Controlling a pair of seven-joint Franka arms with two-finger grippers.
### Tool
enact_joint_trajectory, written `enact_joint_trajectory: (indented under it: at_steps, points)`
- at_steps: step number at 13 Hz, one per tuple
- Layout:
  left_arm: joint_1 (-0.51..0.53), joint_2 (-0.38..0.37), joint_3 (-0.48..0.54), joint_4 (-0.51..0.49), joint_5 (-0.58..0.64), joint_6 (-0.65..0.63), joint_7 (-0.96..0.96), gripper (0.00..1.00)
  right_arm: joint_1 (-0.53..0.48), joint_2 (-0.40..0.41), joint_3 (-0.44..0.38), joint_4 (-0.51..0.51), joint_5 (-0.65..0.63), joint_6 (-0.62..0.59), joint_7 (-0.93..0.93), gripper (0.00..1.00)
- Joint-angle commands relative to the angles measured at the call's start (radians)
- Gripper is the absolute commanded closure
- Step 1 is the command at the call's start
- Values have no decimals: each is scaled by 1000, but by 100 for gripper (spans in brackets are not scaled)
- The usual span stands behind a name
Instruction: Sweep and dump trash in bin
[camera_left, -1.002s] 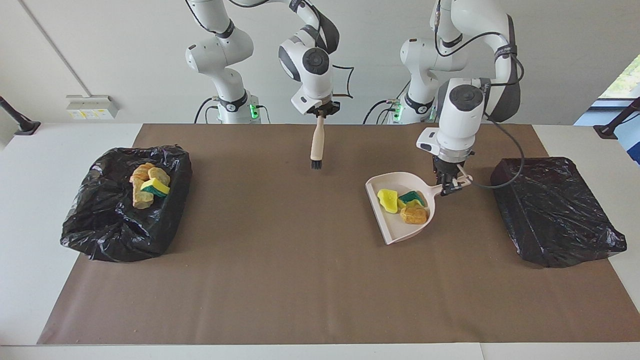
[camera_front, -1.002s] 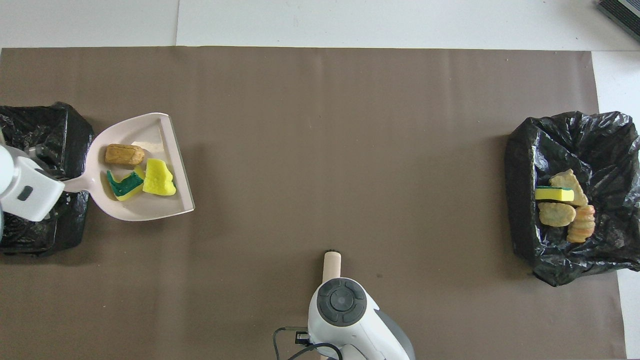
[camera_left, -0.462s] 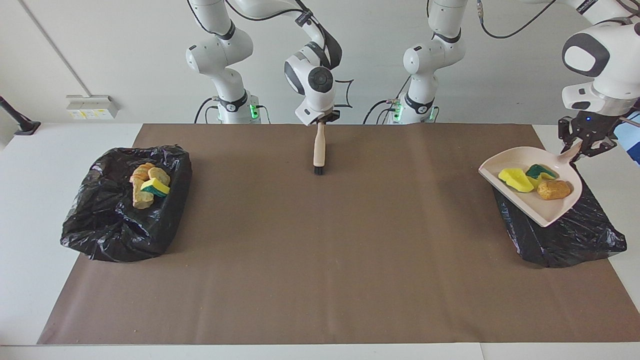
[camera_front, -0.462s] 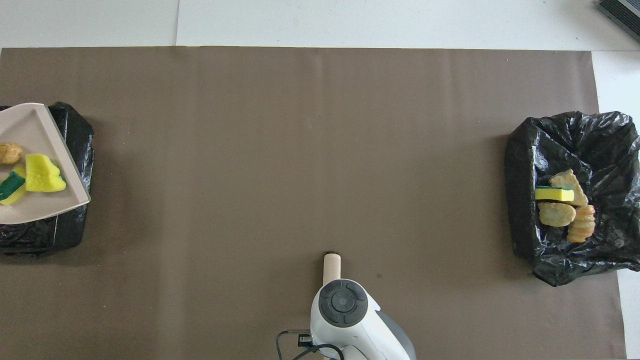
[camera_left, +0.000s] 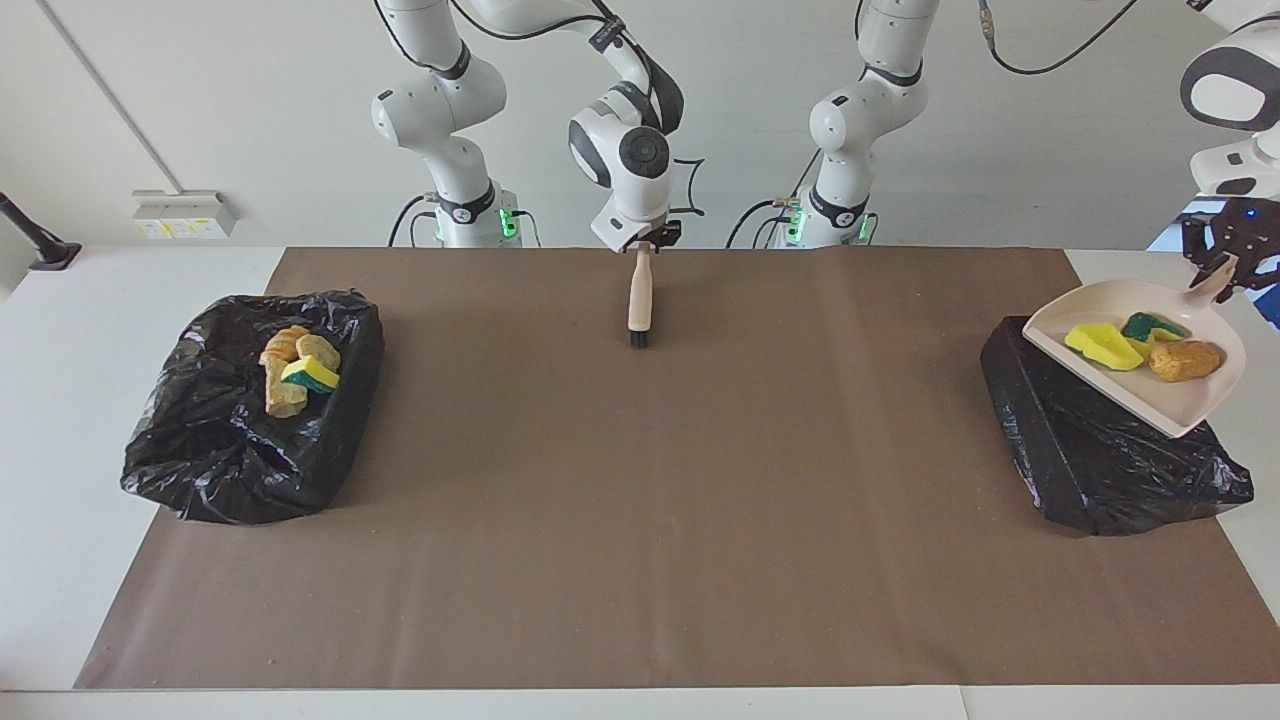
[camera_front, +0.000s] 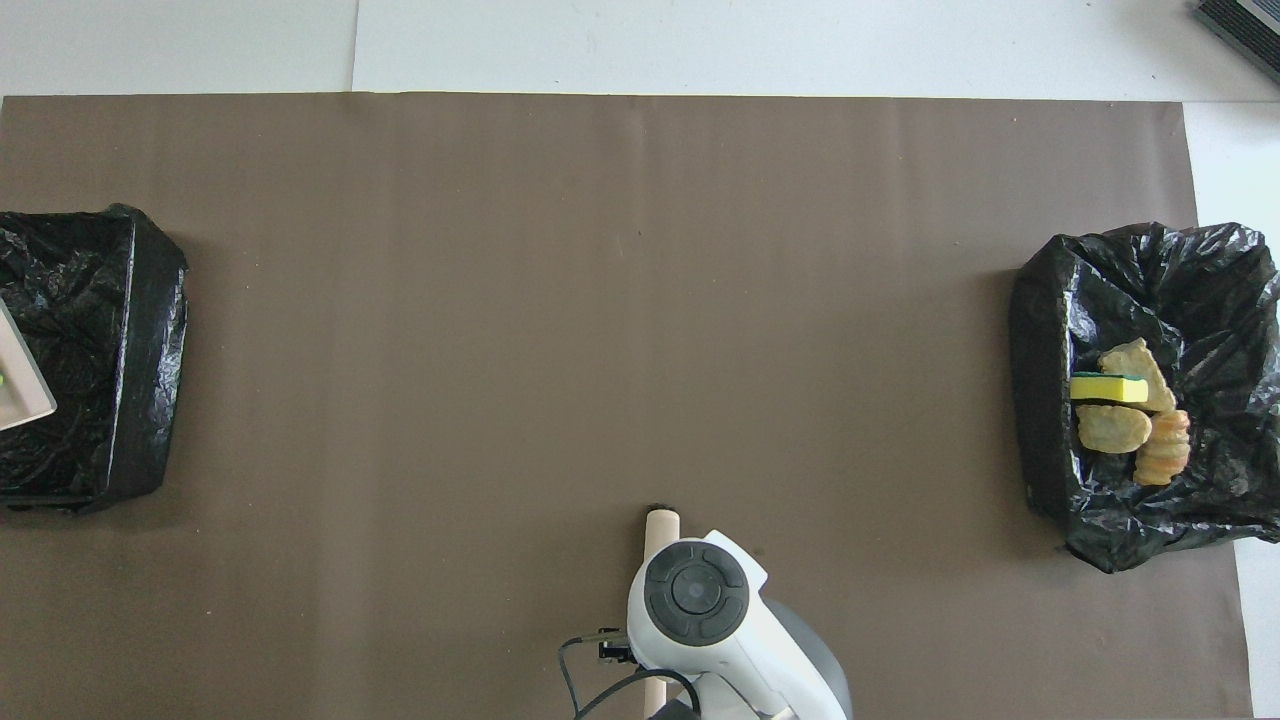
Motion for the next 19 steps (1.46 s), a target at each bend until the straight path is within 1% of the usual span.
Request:
enact_joint_trajectory:
  at_steps: [1,2,4,5,6,7,9,11,13,14,16,19]
  points:
    - [8,53,-12,29,123,61,-34,100,-75,-68,-3,52,-56,-36,-52,0]
    - [10,64,-13,26,172,85,-45,100,-109,-80,-3,83,-85,-53,-91,0]
    - [-1,68,-13,26,190,93,-76,100,-169,-80,-3,162,-162,-119,-130,0]
    - [-10,70,-13,26,200,92,-76,100,-196,-80,-3,188,-198,-125,-145,0]
    - [-15,73,-13,26,251,93,-77,100,-231,-80,-3,213,-211,-128,-167,0]
    - [-16,73,-15,26,305,96,-80,100,-262,-79,-3,236,-211,-139,-197,0]
    - [-16,74,-13,26,321,98,-90,100,-311,-80,-3,264,-213,-151,-254,0]
    - [-16,74,-15,30,376,101,-90,100,-363,-80,-4,310,-214,-164,-318,0]
    - [-16,78,-15,36,423,104,-91,100,-417,-74,-4,385,-214,-246,-369,0]
    - [-16,96,-15,64,440,105,-90,100,-439,-73,-4,420,-222,-286,-391,0]
    - [-18,107,-16,116,477,102,-87,100,-475,-74,-4,478,-228,-360,-406,0]
    - [-50,108,-15,153,508,79,-82,100,-512,-73,-3,485,-217,-374,-412,0]
